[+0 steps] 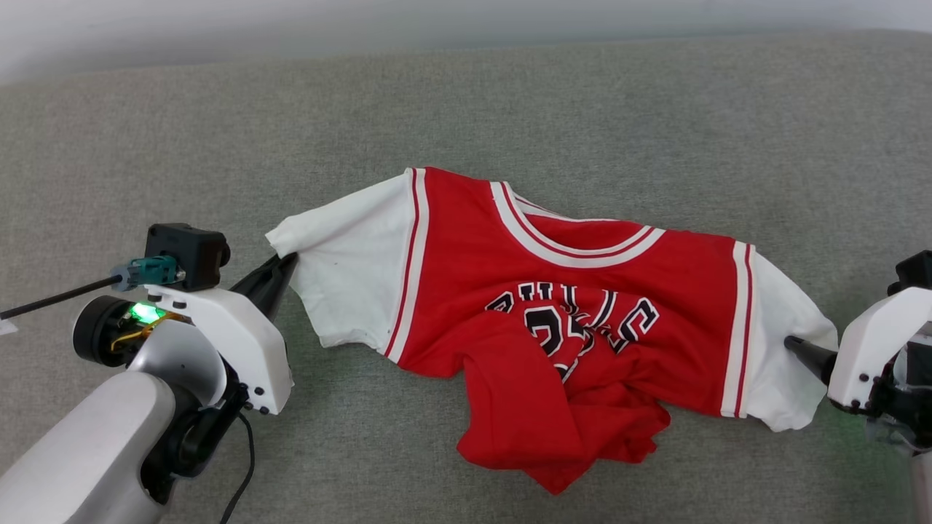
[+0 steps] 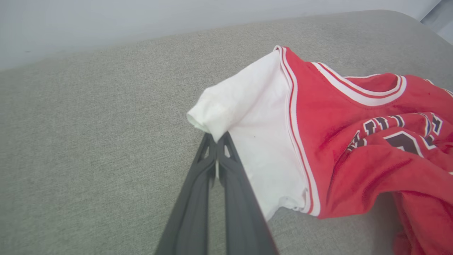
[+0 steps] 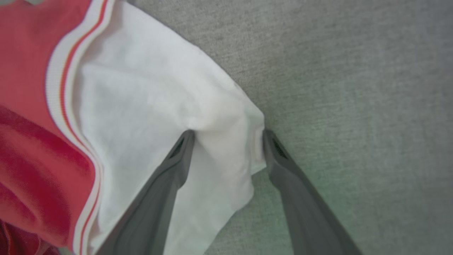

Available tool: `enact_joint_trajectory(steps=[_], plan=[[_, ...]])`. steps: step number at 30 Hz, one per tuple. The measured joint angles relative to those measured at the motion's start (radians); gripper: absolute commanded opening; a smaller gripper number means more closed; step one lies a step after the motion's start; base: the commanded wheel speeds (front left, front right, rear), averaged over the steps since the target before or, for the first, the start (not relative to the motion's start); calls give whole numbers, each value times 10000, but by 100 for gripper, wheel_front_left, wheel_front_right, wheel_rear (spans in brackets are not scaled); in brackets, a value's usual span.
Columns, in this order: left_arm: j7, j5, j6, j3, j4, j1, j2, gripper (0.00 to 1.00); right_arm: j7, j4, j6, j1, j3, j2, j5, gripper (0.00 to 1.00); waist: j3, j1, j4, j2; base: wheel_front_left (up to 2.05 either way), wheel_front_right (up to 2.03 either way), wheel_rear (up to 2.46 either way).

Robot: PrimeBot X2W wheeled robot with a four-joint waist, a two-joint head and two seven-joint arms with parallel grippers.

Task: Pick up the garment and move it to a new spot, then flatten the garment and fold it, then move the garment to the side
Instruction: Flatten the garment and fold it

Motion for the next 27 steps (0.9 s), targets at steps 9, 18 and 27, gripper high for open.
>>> enact_joint_trajectory(steps=[9,18,27], plan=[[-150,-56,-171,-31,270,-50,-121,0,291,696,0,-403,94,-113,343,0,91,0,139,0,0,0,0],[-767,52,17,259,920,-287,-286,0,-1220,61,0,-562,966,-709,-176,0,-712,1,20,0,0,0,0],[-1463,4,-79,815,2261,-1360,-767,0,-2042,111,2,-1654,1674,-1041,-554,0,-2000,0,-147,0,0,0,0]])
